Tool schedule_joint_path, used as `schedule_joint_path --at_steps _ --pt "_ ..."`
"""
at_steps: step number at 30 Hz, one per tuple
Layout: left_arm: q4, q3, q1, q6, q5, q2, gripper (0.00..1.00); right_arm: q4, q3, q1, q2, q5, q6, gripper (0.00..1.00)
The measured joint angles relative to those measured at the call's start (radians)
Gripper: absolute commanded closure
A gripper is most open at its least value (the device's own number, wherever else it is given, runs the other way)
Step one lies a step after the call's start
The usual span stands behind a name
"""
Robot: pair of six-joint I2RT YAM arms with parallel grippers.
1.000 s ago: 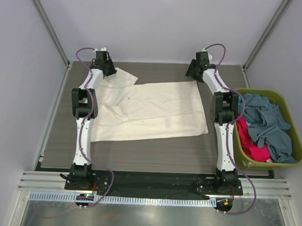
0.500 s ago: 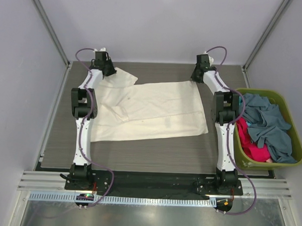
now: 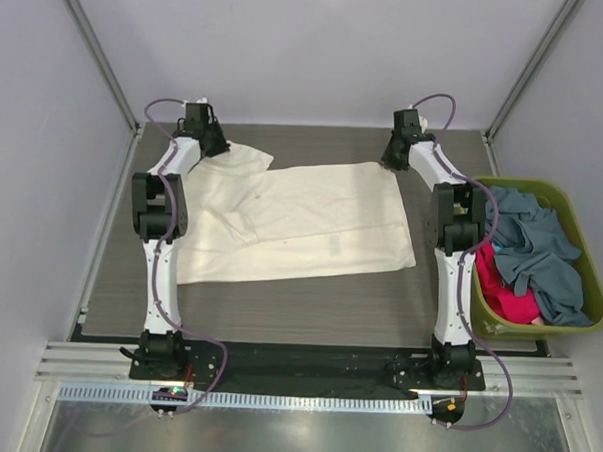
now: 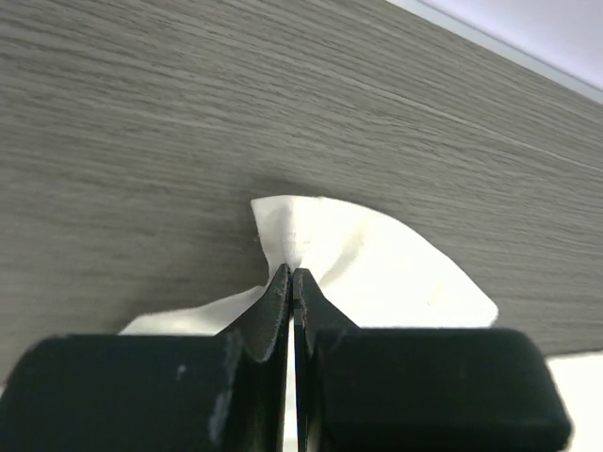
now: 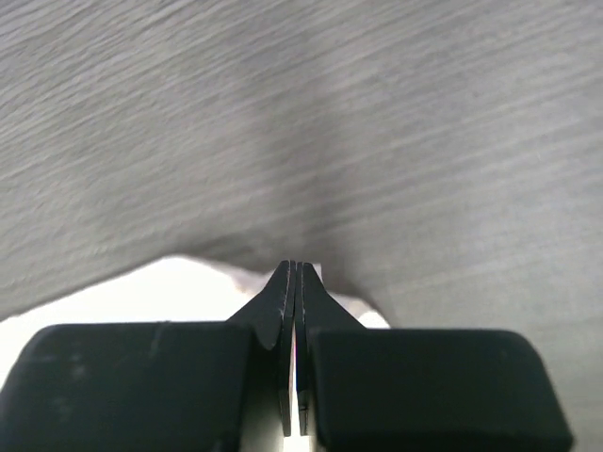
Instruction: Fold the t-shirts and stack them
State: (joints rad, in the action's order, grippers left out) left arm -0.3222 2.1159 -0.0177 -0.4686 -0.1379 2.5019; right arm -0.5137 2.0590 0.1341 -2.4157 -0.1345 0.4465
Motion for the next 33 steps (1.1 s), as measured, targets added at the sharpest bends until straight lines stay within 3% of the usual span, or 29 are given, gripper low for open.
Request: schedule_joint_path --at_steps 7,8,9,10,11,13,18,27,32,33 --pt "-0.022 -0.095 0.0 -0.002 0.006 -0.208 1.0 -0.008 -0.084 0.006 0.14 0.004 0.001 0.99" --pt "-0.019 -0.112 0.0 -0.003 0.006 -0.24 1.0 -0.008 -0.097 0.007 0.159 0.003 0.001 0.95" --pt "-0.019 -0.134 0.0 -0.004 0.006 -0.277 1.0 -0.009 -0.106 0.007 0.175 0.002 0.002 0.73" --pt "-0.018 -0.153 0.0 -0.004 0.006 -0.309 1.0 -0.01 -0.111 0.008 0.188 -0.003 0.007 0.27" --pt "-0.013 -0.174 0.0 -0.004 0.006 -0.336 1.0 -0.011 -0.111 0.008 0.194 -0.009 0.004 0.18" --pt "-0.003 -0.22 -0.002 -0.008 0.006 -0.384 1.0 -0.011 -0.111 0.008 0.197 -0.031 -0.001 0.11" --pt "0.011 -0.351 -0.009 -0.032 0.005 -0.44 1.0 -0.034 -0.087 0.008 0.16 -0.063 -0.011 0.1" --pt "0.023 -0.504 -0.033 -0.058 -0.003 -0.466 1.0 -0.065 0.145 0.008 -0.089 -0.08 -0.03 0.16" --pt "0.045 -0.536 -0.034 -0.07 -0.008 -0.511 1.0 -0.074 0.229 0.009 -0.144 -0.091 -0.038 0.28" --pt "0.051 -0.536 -0.034 -0.071 -0.008 -0.518 1.0 -0.074 0.234 0.01 -0.15 -0.093 -0.042 0.4"
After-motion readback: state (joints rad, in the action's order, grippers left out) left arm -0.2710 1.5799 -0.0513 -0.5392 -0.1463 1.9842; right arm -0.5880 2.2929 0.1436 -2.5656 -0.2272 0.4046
